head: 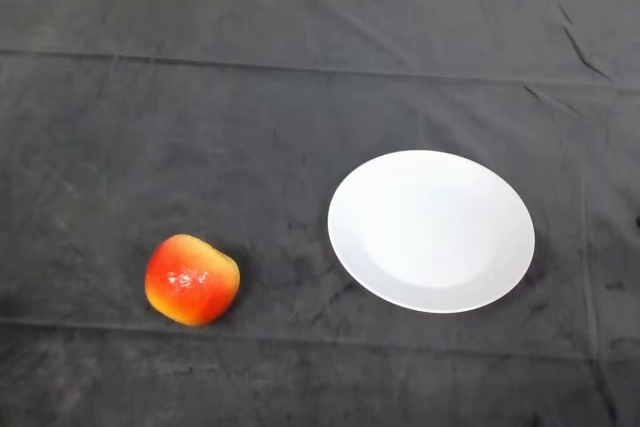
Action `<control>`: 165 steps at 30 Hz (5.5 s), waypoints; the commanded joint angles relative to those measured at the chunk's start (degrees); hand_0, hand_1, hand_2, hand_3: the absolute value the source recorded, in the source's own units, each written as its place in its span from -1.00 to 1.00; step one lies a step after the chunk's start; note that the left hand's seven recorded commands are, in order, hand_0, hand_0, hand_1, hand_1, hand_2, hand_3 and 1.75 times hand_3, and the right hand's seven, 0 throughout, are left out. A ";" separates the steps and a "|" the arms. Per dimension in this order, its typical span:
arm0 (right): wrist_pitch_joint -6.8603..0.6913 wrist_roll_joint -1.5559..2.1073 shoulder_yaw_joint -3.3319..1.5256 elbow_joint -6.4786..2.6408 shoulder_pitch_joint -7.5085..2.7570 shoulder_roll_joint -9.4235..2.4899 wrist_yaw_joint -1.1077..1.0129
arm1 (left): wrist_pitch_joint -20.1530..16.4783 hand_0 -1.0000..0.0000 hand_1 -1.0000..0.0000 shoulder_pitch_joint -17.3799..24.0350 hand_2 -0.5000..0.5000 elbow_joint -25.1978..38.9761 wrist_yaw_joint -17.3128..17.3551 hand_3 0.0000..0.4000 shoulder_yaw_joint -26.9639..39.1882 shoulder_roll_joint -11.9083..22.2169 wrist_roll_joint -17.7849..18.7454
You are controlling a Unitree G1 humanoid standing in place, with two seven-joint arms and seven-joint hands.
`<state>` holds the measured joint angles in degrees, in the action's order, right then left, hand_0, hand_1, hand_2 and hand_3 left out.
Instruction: Move the apple to the plate
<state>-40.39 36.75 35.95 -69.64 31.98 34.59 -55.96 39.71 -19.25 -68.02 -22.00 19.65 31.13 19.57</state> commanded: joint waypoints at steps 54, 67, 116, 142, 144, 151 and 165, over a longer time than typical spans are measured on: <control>0.04 -0.59 1.40 0.74 -0.78 0.81 0.12 | -9.09 1.00 1.00 12.89 0.00 50.97 0.70 -1.00 -19.62 -8.55 -23.72; 0.09 -0.51 1.41 1.23 -0.98 0.63 0.46 | -14.17 1.00 1.00 14.44 0.00 52.81 4.27 -1.00 -26.08 -8.90 -24.91; -0.03 -0.19 1.45 1.74 -1.18 0.47 0.94 | -25.08 -1.00 -1.00 6.99 0.00 49.57 8.96 1.00 -29.25 -6.17 -26.80; -0.07 -0.10 1.42 1.78 -1.20 0.49 1.01 | -26.43 -1.00 -1.00 -11.32 0.00 42.64 7.92 1.00 -36.89 -12.41 -34.29; -0.07 -0.09 1.42 1.75 -1.19 0.51 1.00 | -25.83 -1.00 -1.00 -13.12 0.00 40.16 7.35 1.00 -37.98 -13.71 -34.51; -0.11 -0.08 1.41 1.62 -1.14 0.58 0.93 | -23.15 -1.00 -1.00 -19.19 0.00 30.94 5.77 1.00 -41.78 -17.90 -33.49; -0.18 -0.08 1.40 1.21 -0.97 0.76 0.68 | -16.47 -1.00 -1.00 -26.31 0.00 15.52 4.81 1.00 -47.98 -22.66 -28.12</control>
<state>-40.39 36.75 35.99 -69.56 32.01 34.54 -55.53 22.54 -42.23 -51.22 -16.24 -28.04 8.54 -9.17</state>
